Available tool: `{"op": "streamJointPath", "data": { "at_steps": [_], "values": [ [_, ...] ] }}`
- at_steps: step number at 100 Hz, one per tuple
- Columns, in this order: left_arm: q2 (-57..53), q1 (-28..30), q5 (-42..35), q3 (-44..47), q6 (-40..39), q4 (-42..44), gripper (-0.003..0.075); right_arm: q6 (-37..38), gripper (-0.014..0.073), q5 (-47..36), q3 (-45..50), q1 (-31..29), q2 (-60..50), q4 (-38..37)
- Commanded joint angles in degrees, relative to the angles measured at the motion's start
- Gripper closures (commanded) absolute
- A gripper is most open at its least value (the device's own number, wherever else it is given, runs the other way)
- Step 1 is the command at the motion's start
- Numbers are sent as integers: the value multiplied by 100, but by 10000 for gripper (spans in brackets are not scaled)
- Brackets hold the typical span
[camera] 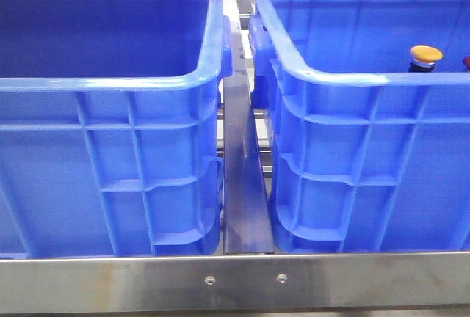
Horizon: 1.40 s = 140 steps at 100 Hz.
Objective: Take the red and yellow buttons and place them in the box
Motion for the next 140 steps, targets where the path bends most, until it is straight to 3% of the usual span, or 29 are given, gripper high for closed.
{"op": "streamJointPath", "data": {
  "at_steps": [1, 90, 107, 114, 122, 140],
  "values": [
    [-182, -49, -326, 109, 9, -48, 741, -28, 689, -262, -147, -23, -56, 114],
    [-182, -49, -326, 109, 9, -48, 741, -28, 689, -277, -60, -29, -56, 114],
    [-182, -49, -326, 109, 9, -48, 741, 43, 689, -1118, 288, -29, -56, 67],
    [-182, -49, -326, 109, 9, -48, 741, 349, 689, -1512, 452, 39, -56, -363],
    [-182, -49, -326, 109, 9, -48, 741, 1196, 689, -1864, 606, 220, -56, -1468],
    [-182, -49, -326, 109, 9, -48, 741, 4199, 689, -2922, 1181, 449, -56, -4251]
  ]
}}
